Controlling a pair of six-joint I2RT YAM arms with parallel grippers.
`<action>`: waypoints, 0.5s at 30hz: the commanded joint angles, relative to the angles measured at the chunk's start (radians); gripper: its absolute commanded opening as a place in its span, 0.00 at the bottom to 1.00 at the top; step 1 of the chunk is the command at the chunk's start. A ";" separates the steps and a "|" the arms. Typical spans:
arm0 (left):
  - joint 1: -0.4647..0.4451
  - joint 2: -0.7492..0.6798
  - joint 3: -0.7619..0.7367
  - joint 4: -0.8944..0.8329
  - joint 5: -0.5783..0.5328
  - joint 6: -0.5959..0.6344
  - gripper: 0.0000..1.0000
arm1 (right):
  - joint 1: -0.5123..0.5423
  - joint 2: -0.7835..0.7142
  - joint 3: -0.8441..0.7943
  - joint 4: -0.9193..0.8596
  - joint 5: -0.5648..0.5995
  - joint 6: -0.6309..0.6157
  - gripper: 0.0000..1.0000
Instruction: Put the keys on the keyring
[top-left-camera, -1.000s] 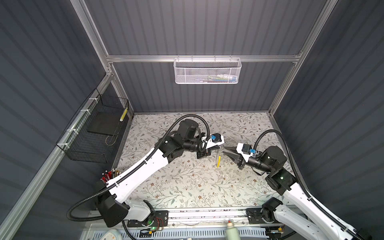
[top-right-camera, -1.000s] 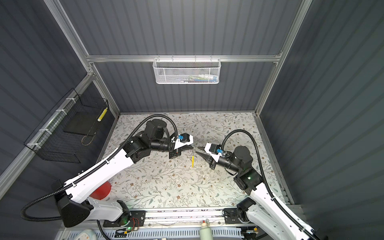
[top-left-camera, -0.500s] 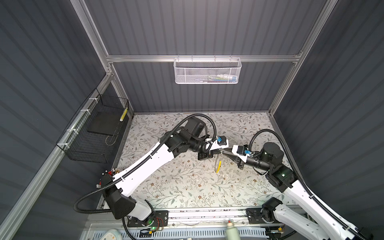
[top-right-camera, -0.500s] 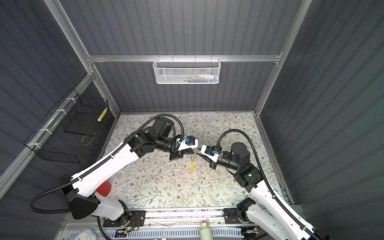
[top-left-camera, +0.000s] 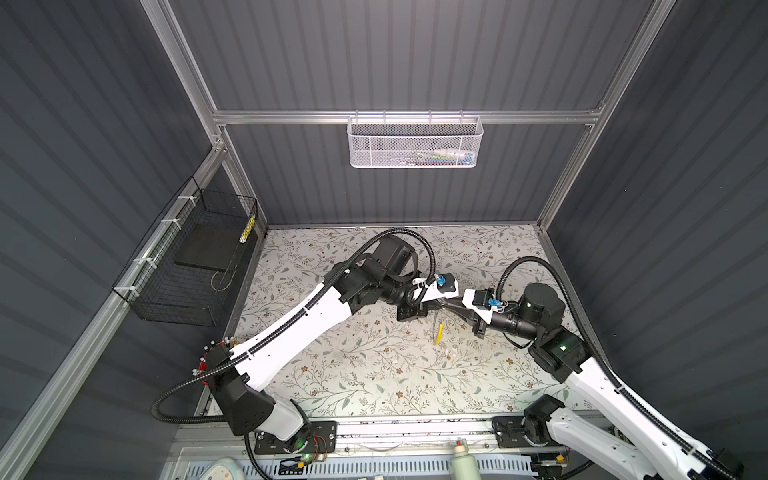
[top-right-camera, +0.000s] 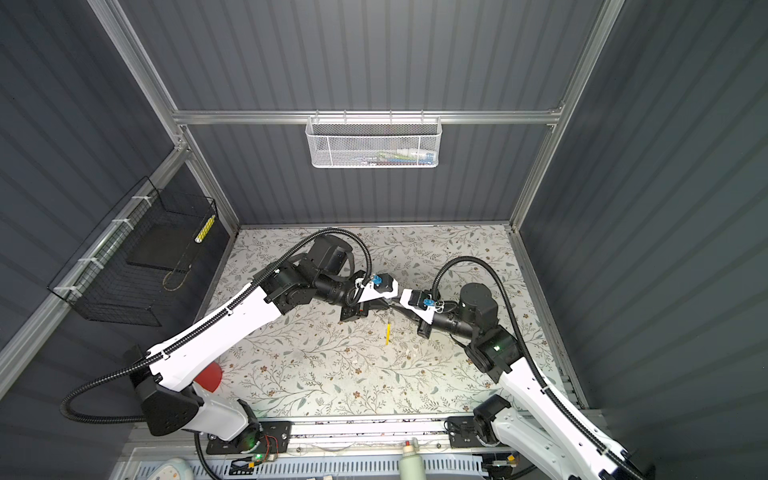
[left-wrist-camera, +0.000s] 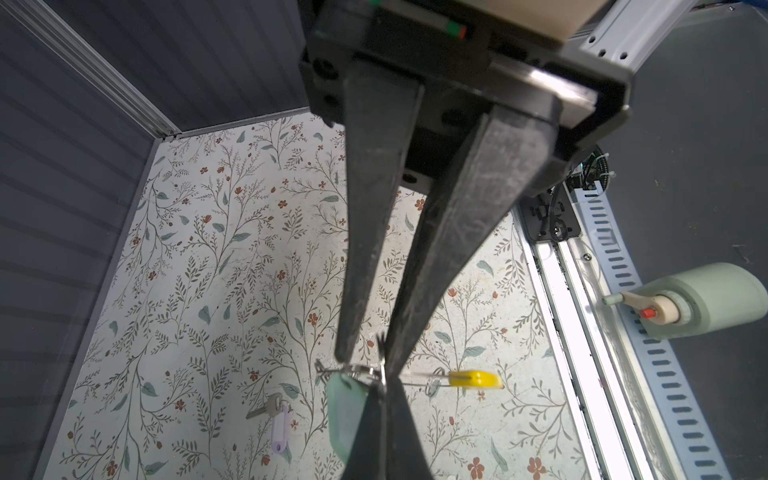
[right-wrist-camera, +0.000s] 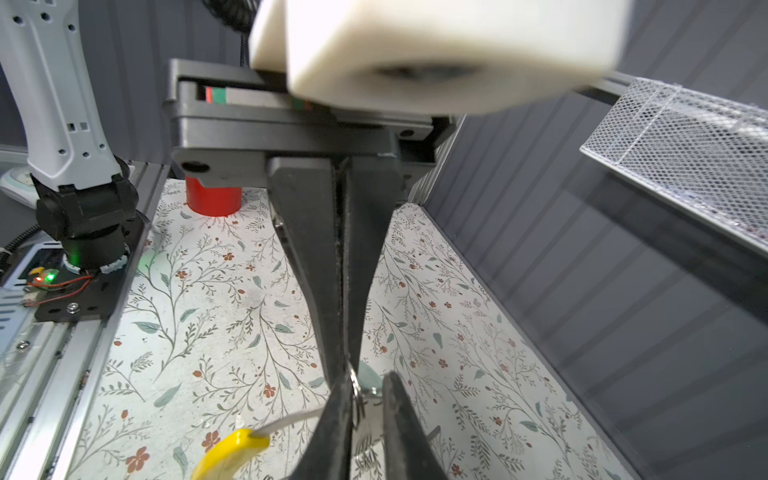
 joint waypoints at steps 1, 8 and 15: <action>-0.011 0.001 0.029 -0.016 0.016 0.016 0.00 | -0.002 0.006 0.008 -0.002 -0.020 0.014 0.13; -0.011 -0.016 0.006 0.010 -0.002 0.011 0.12 | -0.004 -0.010 0.001 0.013 -0.010 0.027 0.00; -0.009 -0.157 -0.224 0.263 -0.125 -0.068 0.41 | -0.004 -0.028 -0.044 0.130 -0.014 0.119 0.00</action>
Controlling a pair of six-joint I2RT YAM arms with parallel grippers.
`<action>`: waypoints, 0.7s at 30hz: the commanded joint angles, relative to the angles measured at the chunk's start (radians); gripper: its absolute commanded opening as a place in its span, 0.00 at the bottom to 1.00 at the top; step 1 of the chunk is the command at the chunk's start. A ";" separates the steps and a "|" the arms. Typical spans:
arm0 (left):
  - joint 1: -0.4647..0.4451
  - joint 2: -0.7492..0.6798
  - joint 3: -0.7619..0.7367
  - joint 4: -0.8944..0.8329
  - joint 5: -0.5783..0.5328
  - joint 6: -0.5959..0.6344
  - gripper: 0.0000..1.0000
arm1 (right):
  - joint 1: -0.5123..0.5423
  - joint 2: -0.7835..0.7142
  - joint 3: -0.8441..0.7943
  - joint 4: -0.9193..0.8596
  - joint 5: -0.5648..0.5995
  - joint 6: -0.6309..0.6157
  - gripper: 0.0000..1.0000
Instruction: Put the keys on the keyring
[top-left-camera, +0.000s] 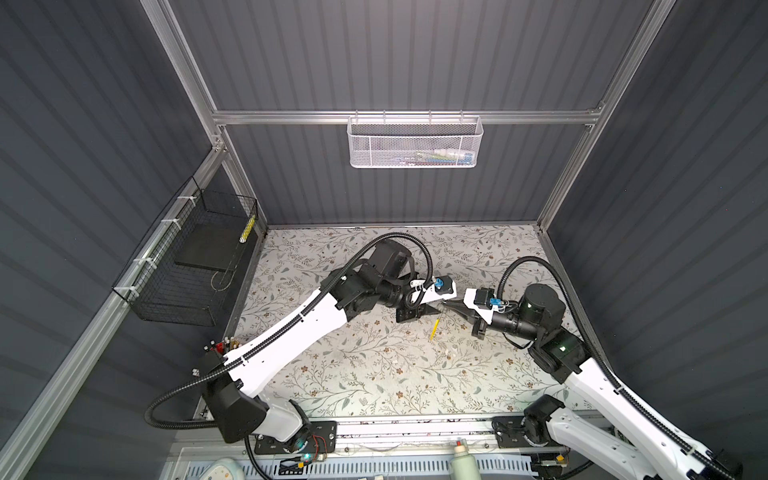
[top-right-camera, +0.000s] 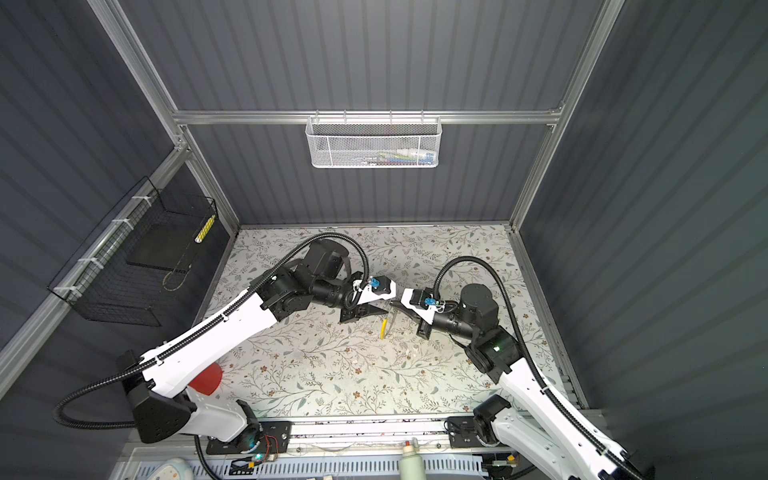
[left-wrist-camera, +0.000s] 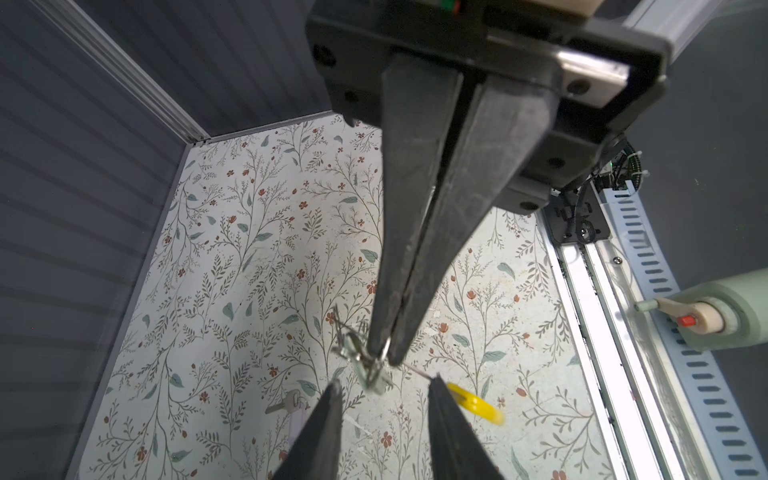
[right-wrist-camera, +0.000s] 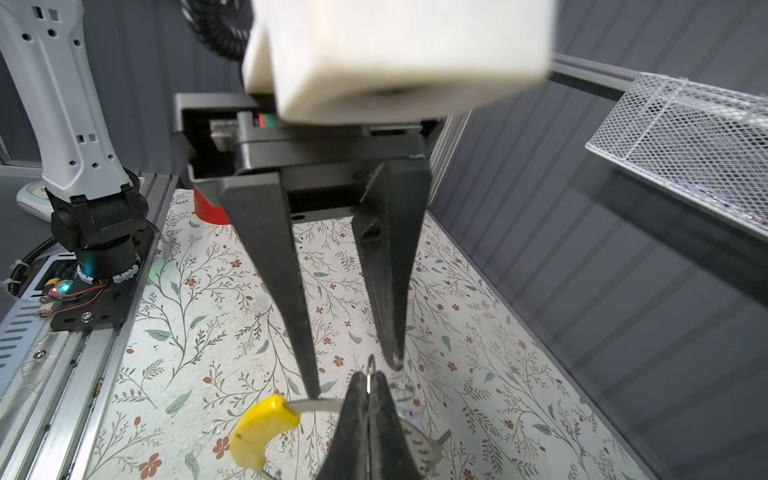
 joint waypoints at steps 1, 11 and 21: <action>-0.005 -0.080 -0.102 0.148 -0.060 -0.062 0.42 | -0.003 -0.014 -0.031 0.113 -0.003 0.079 0.00; -0.005 -0.122 -0.234 0.352 -0.053 -0.178 0.42 | -0.003 0.007 -0.056 0.265 -0.035 0.178 0.00; -0.004 -0.115 -0.271 0.459 -0.060 -0.222 0.37 | -0.002 0.025 -0.069 0.329 -0.050 0.223 0.00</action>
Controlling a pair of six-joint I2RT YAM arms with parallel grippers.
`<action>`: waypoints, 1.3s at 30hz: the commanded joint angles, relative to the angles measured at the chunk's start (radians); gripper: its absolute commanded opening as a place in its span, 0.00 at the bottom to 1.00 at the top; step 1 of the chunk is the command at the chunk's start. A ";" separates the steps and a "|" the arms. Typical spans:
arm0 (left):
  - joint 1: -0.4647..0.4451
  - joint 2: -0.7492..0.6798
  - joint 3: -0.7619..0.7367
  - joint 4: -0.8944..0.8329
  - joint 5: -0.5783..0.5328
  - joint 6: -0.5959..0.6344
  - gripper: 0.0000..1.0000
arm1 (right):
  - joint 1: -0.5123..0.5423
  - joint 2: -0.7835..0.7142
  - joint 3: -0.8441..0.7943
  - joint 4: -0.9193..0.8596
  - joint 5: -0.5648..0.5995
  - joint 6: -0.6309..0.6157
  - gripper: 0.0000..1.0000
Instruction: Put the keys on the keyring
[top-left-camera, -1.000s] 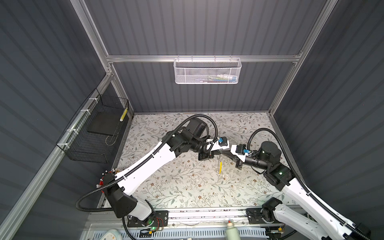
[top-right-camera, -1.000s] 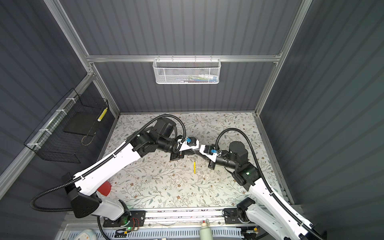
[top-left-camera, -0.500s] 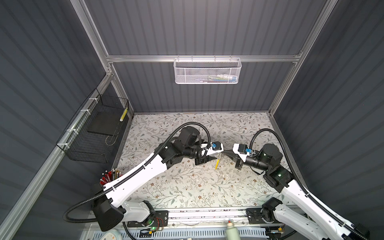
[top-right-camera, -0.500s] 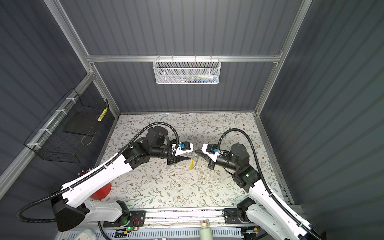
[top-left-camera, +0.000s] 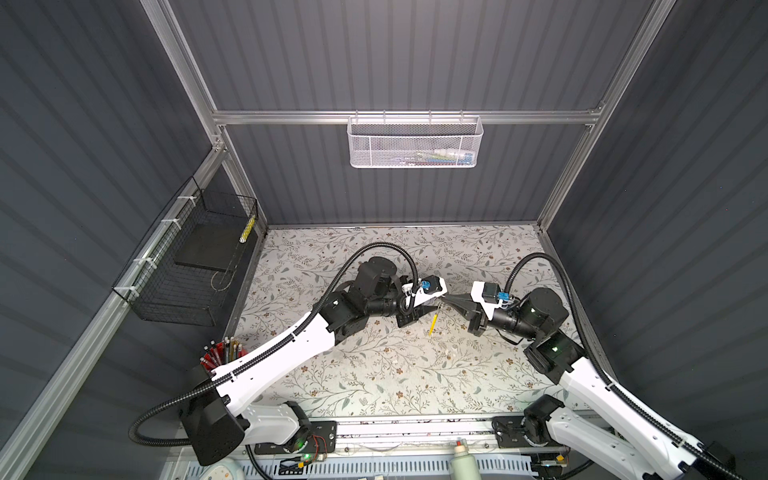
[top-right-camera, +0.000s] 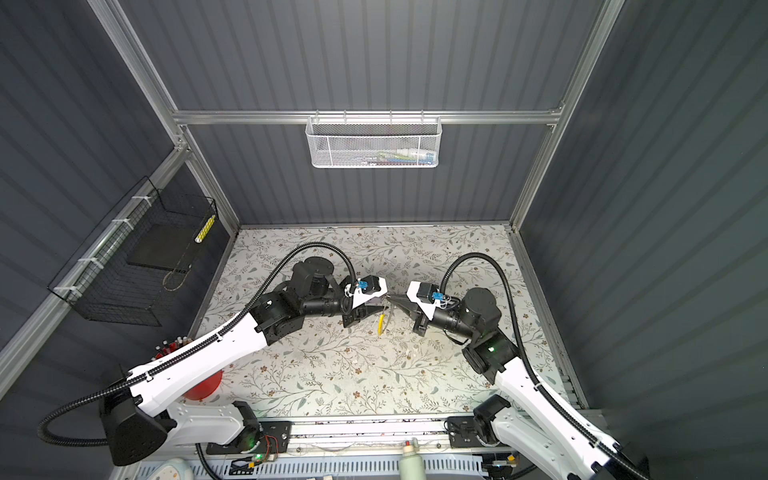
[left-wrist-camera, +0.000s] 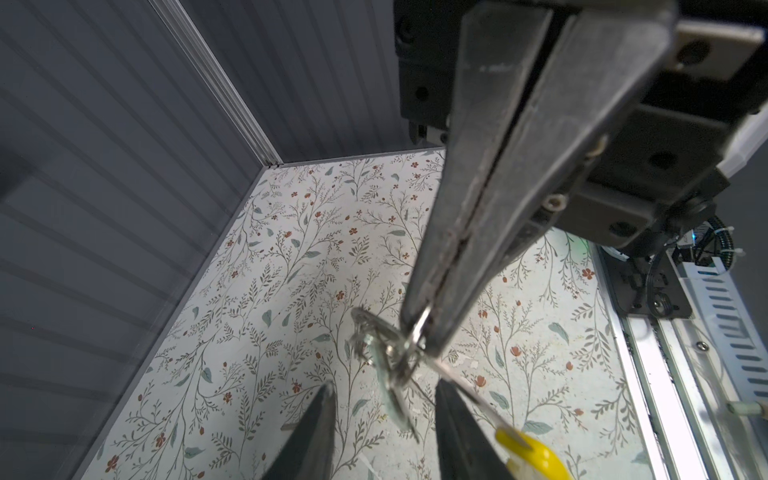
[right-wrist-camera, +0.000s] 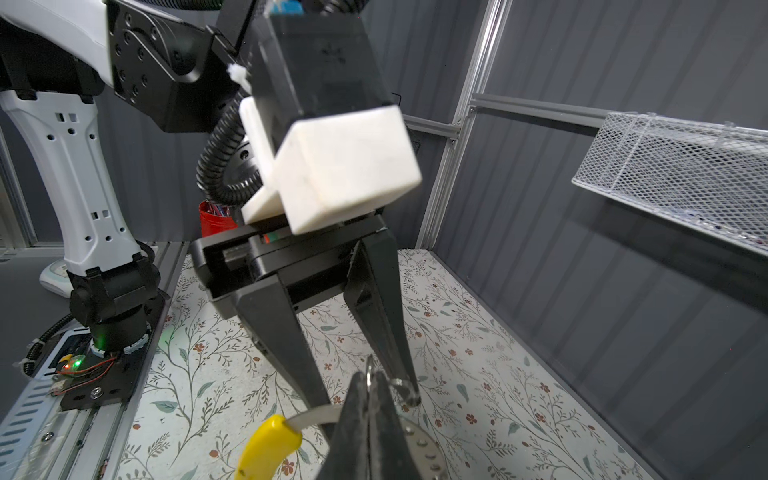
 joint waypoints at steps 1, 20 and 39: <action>-0.005 -0.005 -0.010 0.054 0.003 -0.031 0.33 | -0.003 0.003 -0.012 0.078 -0.009 0.037 0.00; -0.012 0.029 -0.017 0.071 0.029 -0.055 0.00 | 0.000 0.042 -0.097 0.382 0.172 0.204 0.00; 0.006 -0.077 -0.050 0.070 -0.096 -0.023 0.36 | -0.005 0.049 -0.130 0.418 0.058 0.216 0.00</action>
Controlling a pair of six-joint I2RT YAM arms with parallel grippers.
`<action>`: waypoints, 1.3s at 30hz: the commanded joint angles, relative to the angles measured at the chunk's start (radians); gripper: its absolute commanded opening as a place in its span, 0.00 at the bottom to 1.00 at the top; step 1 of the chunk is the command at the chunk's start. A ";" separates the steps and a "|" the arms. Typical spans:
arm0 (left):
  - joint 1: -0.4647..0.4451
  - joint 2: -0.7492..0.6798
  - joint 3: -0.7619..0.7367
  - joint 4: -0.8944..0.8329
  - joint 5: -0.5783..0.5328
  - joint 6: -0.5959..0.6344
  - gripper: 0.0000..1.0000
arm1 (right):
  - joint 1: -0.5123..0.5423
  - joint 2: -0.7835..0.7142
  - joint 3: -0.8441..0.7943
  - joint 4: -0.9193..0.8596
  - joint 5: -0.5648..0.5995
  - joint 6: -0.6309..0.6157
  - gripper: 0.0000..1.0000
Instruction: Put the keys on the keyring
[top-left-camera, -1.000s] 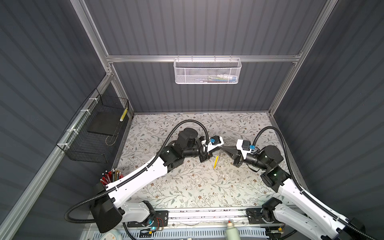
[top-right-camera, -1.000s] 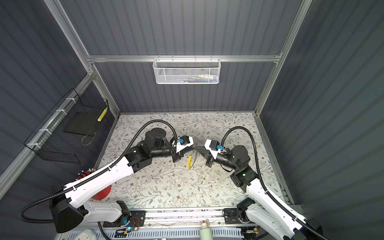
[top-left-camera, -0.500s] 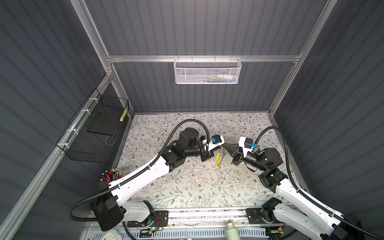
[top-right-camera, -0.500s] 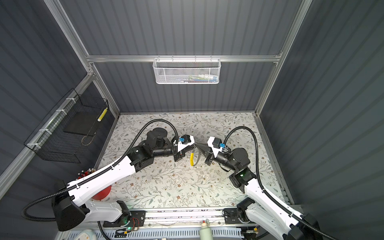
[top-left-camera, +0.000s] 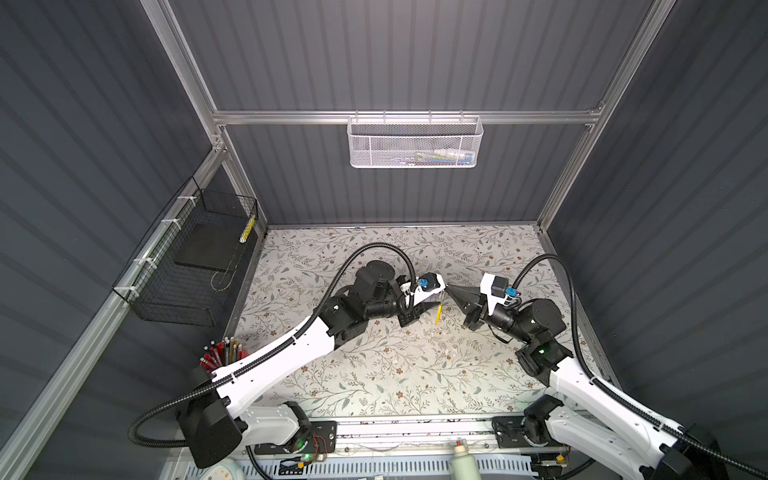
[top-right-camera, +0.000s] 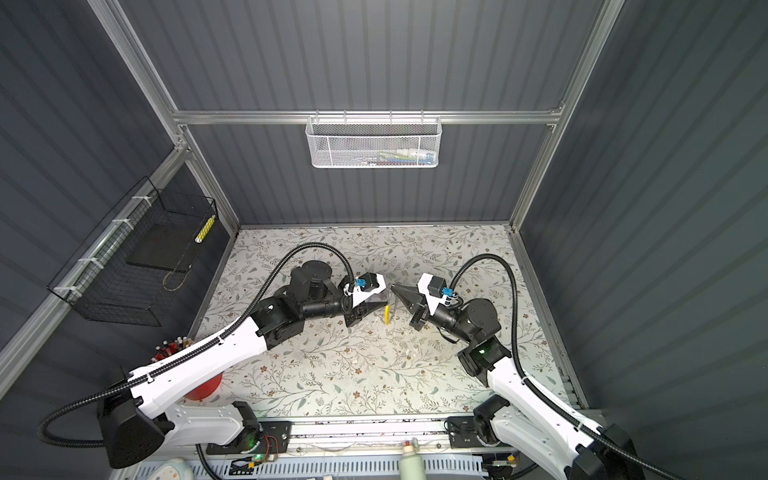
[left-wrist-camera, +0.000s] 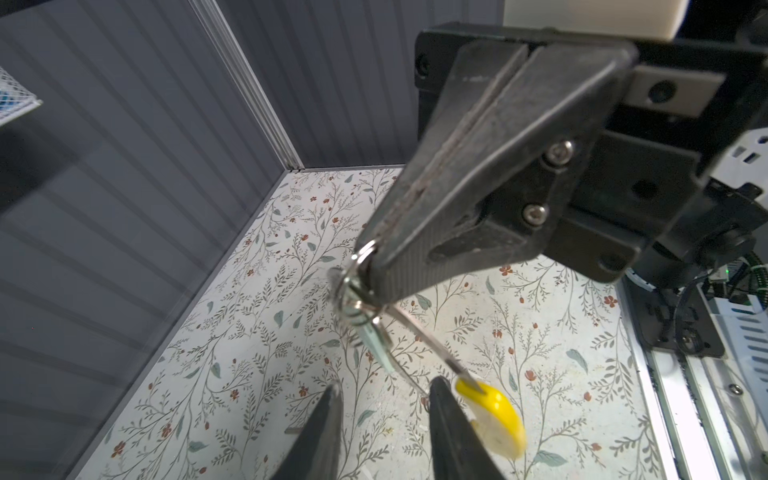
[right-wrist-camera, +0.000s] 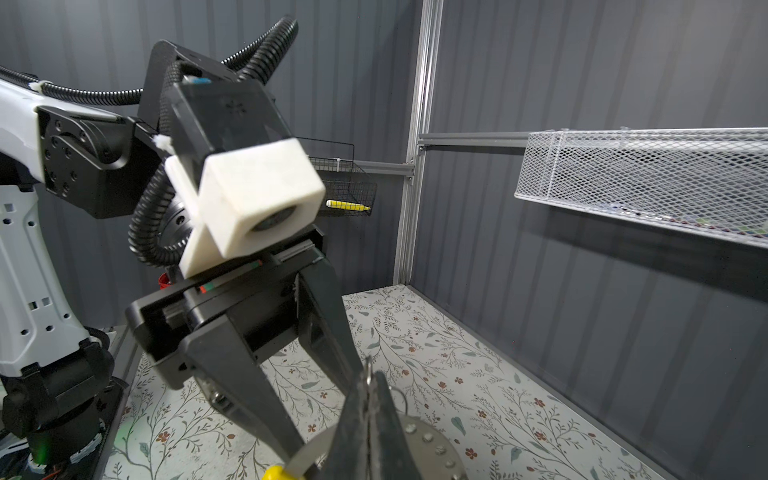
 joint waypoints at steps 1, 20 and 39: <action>0.015 -0.046 0.015 -0.025 -0.031 0.038 0.35 | -0.004 -0.004 0.001 0.024 -0.060 -0.004 0.00; 0.037 0.000 0.099 -0.074 0.235 0.036 0.26 | -0.012 0.003 0.033 -0.026 -0.180 -0.026 0.00; 0.049 0.016 0.108 -0.111 0.284 0.072 0.03 | -0.014 -0.006 0.033 -0.023 -0.209 -0.020 0.00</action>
